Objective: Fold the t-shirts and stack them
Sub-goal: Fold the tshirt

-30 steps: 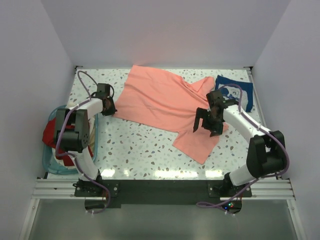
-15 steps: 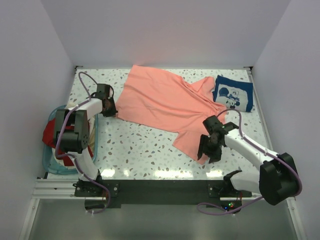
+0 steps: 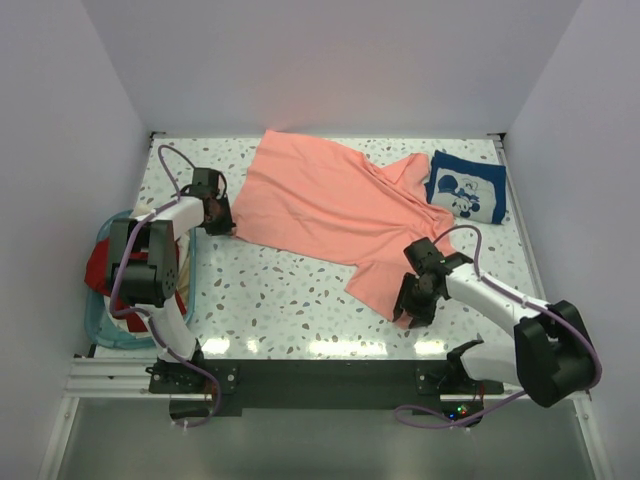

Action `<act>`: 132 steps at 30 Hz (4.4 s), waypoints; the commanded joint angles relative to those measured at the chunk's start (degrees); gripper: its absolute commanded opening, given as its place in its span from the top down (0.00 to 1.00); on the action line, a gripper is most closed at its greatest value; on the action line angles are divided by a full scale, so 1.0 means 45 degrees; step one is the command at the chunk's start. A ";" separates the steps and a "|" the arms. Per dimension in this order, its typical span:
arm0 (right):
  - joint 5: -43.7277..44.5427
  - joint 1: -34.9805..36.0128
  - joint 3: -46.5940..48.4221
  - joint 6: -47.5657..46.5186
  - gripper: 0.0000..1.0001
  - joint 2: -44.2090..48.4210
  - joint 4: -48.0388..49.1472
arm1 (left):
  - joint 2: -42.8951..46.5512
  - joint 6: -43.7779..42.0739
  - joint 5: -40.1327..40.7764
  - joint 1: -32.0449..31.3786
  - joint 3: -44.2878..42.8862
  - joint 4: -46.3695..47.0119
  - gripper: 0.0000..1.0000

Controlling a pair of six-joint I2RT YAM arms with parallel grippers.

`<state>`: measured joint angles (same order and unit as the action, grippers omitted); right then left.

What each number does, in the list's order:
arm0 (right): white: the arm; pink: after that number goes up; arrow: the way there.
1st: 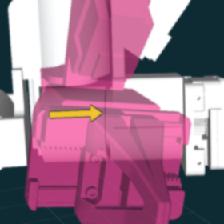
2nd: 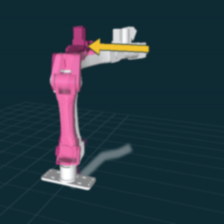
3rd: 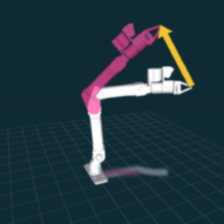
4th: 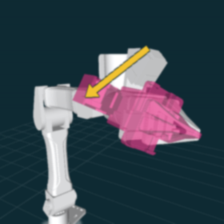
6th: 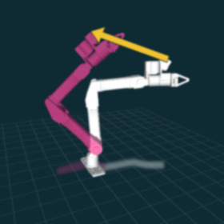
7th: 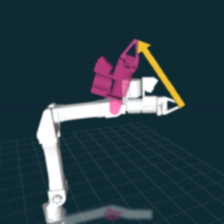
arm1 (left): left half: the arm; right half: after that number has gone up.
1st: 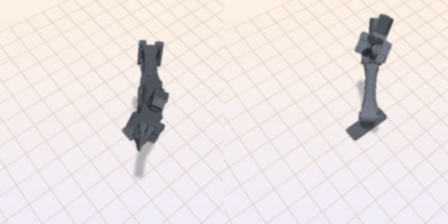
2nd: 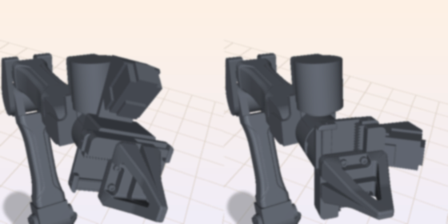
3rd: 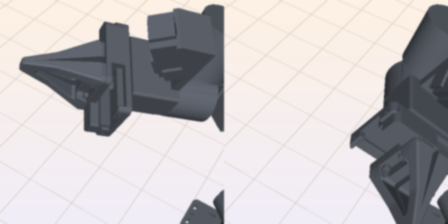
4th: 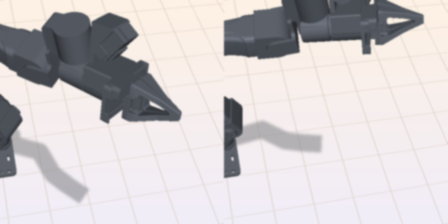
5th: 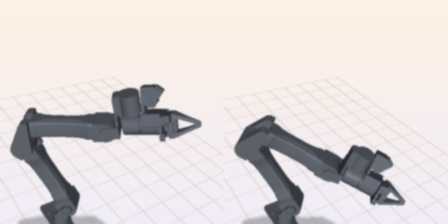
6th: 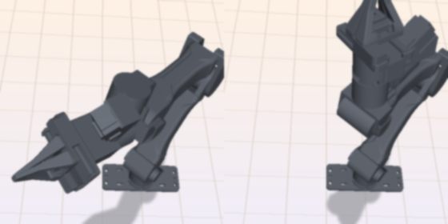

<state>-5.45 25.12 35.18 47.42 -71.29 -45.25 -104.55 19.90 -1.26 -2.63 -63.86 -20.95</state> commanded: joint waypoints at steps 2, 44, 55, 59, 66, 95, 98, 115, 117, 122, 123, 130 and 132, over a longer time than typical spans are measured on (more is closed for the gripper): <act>0.0411 0.0081 -0.0239 0.0556 0.54 -0.0349 0.0856 | 0.0539 -0.0418 -0.0229 0.0136 -0.0126 -0.0286 1.00; -0.1835 0.0100 0.0405 -0.0421 1.00 0.6447 -0.8107 | 0.9093 0.0792 0.0807 0.0234 0.2843 -0.4484 1.00; -0.0216 0.0081 0.2590 -0.0067 1.00 0.4909 -0.7407 | 0.8121 0.1066 -0.0423 0.0214 0.2824 -0.3998 1.00; 0.0664 0.0081 0.3314 -0.0283 1.00 0.3462 -0.6430 | 0.7201 0.0812 -0.0482 0.0234 0.2062 -0.3743 1.00; 0.1524 -0.0328 0.4914 -0.0945 1.00 0.0863 -0.4673 | 0.5560 0.0344 -0.0677 0.0234 0.0734 -0.3276 1.00; 0.1231 -0.3766 1.1007 -0.4130 1.00 -0.5484 -0.3811 | 0.0950 0.0304 -0.1459 0.0234 -0.3387 -0.2200 1.00; 0.1231 -0.4079 1.1730 -0.4345 1.00 -0.5934 -0.3947 | 0.0598 0.0362 -0.1303 0.0234 -0.3758 -0.2200 1.00; 0.0530 -0.5544 1.4408 -0.5654 1.00 -0.8141 -0.4631 | -0.0104 0.1202 -0.0776 0.0390 -0.4149 -0.1635 1.00; 0.0374 -0.5544 1.4506 -0.5713 1.00 -0.8396 -0.4553 | -0.0261 0.1241 -0.0737 0.0409 -0.4247 -0.1536 1.00; 0.0157 -0.5525 1.5032 -0.5986 1.00 -0.9196 -0.4357 | -0.0925 0.1242 -0.0522 0.0409 -0.4813 -0.1458 0.81; 0.0157 -0.5563 1.5131 -0.6025 1.00 -0.9430 -0.4319 | -0.1100 0.1261 -0.0483 0.0409 -0.5027 -0.1458 0.73; -0.0038 -0.5915 1.6206 -0.6202 0.34 -0.9804 -0.4533 | -0.1024 0.1281 -0.1009 0.0293 -0.5361 -0.1106 0.32; -0.0116 -0.5915 1.5876 -0.6202 0.29 -0.9551 -0.4436 | -0.0868 0.1242 -0.1184 0.0079 -0.5070 -0.0970 0.32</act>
<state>-4.43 -1.26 105.21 20.34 -116.77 -65.01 -110.41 25.52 -4.82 -1.52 -85.80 -28.27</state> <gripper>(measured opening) 0.690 0.678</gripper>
